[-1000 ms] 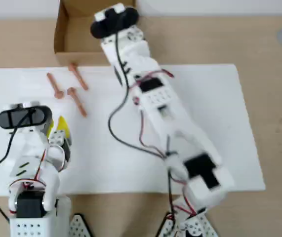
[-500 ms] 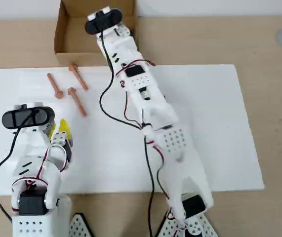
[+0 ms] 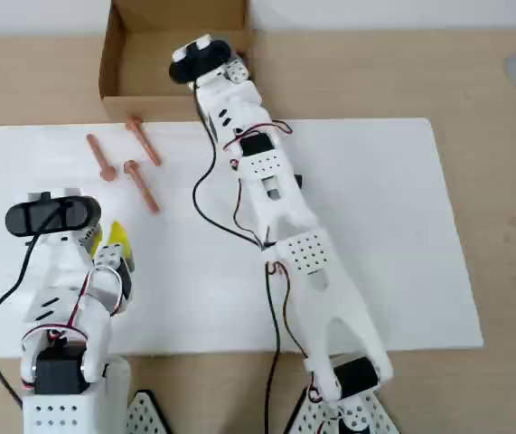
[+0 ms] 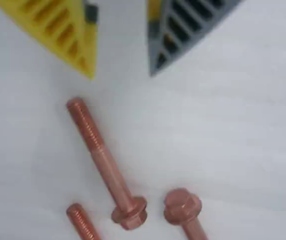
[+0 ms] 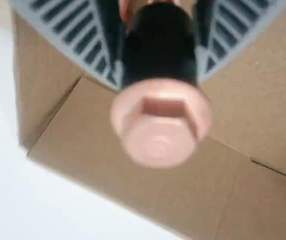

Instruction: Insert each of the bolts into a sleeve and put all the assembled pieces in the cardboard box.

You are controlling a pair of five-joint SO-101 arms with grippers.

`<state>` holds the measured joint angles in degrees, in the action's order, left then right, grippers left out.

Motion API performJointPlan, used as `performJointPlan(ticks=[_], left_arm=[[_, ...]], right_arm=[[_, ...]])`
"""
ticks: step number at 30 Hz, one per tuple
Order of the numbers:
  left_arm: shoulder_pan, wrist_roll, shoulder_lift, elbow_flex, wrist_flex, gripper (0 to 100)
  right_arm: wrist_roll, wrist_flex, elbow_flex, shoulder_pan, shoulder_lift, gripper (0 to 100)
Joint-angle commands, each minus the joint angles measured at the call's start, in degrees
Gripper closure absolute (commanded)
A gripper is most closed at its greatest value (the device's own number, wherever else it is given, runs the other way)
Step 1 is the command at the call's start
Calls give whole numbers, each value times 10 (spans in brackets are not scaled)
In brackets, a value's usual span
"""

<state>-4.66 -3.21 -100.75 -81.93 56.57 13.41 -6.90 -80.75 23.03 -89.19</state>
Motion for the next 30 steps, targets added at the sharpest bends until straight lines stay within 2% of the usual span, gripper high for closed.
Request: performJointPlan(ticks=[1,6,8,22,26,30], left_arm=[[-6,0,-6,7,3,918],[-6,0,-6,7,2,918],[-6,0,-6,7,2,918],[-6,0,-6,7,0,918],[-6,6,-6,7,-1,918],[-5,33,-6,7,-1,918]], right_arm=[[20,-3,-43,-18,7,955],[17,-74,-97,-9,4,757],[6,-96,-119,-4,3,715],[-47,-149,-149,6,49,706],[-125,-243,-149,5,148,706],[-204,-398,-148,10,288,706]])
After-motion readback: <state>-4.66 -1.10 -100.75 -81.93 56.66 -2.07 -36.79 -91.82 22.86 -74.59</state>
